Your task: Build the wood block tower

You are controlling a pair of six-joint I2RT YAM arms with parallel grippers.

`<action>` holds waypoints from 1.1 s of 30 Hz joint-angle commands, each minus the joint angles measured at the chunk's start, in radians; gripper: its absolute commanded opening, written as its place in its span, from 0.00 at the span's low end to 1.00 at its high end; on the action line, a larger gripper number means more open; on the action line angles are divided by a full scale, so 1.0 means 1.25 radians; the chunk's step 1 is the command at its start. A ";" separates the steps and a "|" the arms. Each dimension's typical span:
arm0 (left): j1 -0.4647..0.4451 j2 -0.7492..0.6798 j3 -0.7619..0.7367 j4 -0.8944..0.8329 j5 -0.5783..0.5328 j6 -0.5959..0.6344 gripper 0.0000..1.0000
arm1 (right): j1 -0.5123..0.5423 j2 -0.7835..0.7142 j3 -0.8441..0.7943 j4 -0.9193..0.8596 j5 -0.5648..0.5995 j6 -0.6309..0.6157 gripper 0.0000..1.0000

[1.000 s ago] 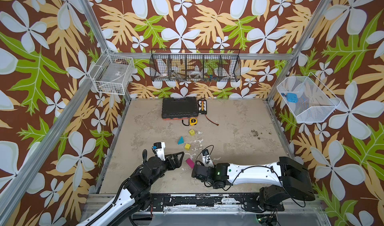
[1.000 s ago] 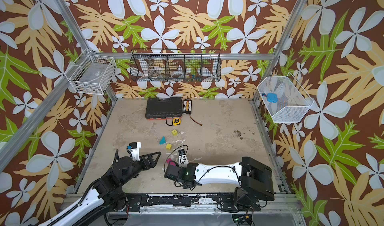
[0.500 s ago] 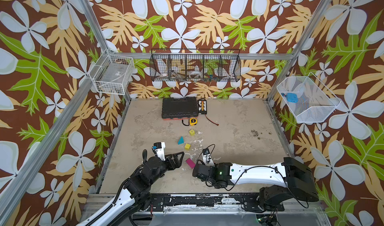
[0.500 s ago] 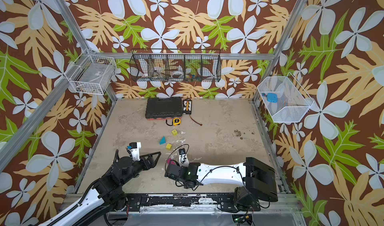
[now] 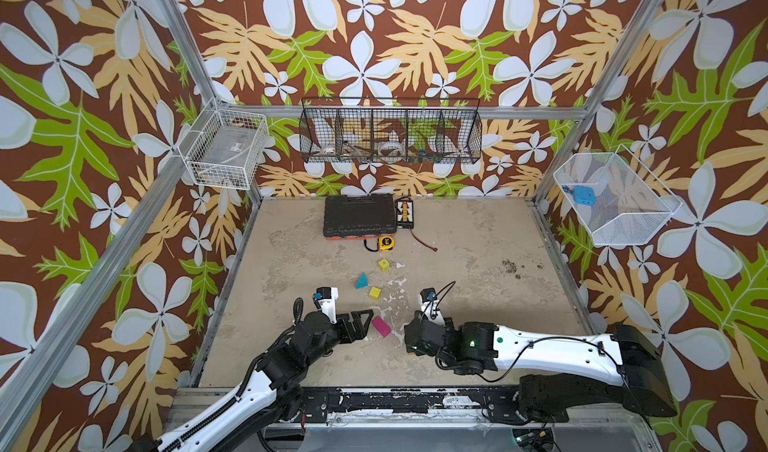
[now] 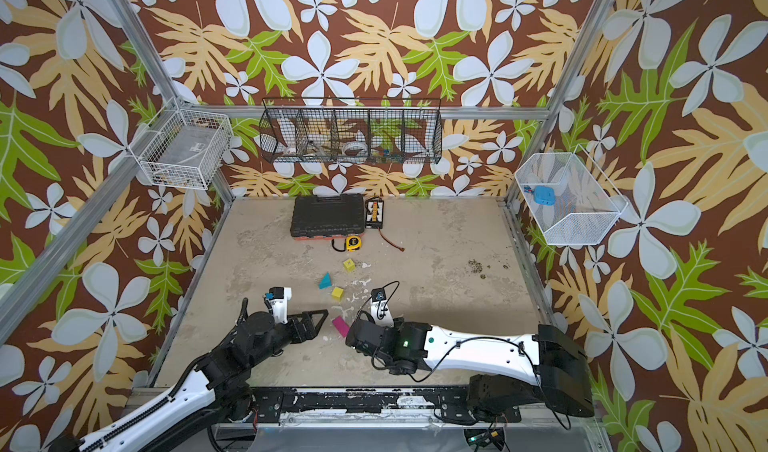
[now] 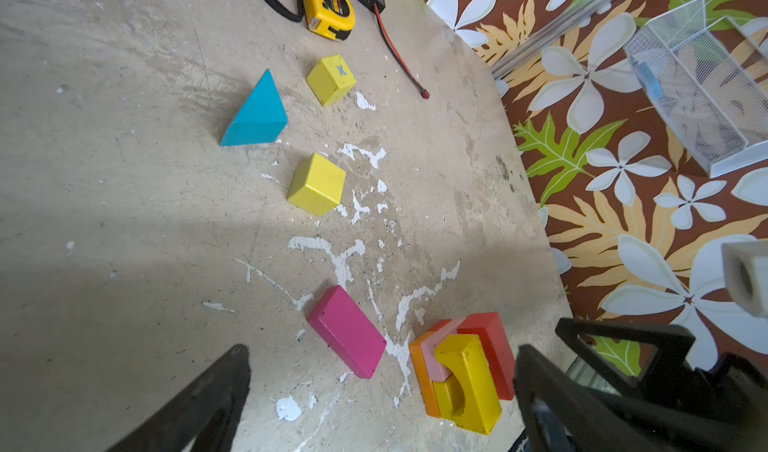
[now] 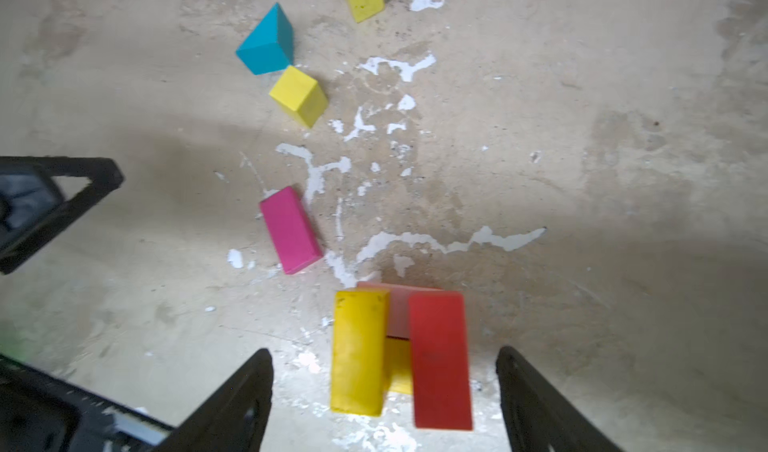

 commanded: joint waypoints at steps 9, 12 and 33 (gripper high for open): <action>0.000 0.023 -0.012 0.066 0.014 -0.006 1.00 | -0.020 0.018 -0.052 0.106 -0.086 -0.073 0.99; 0.000 0.012 -0.011 0.059 0.007 -0.006 1.00 | -0.020 0.053 -0.035 0.104 -0.092 -0.076 1.00; 0.000 0.008 0.000 0.040 -0.009 -0.009 1.00 | -0.020 0.128 -0.019 0.079 -0.074 -0.036 0.85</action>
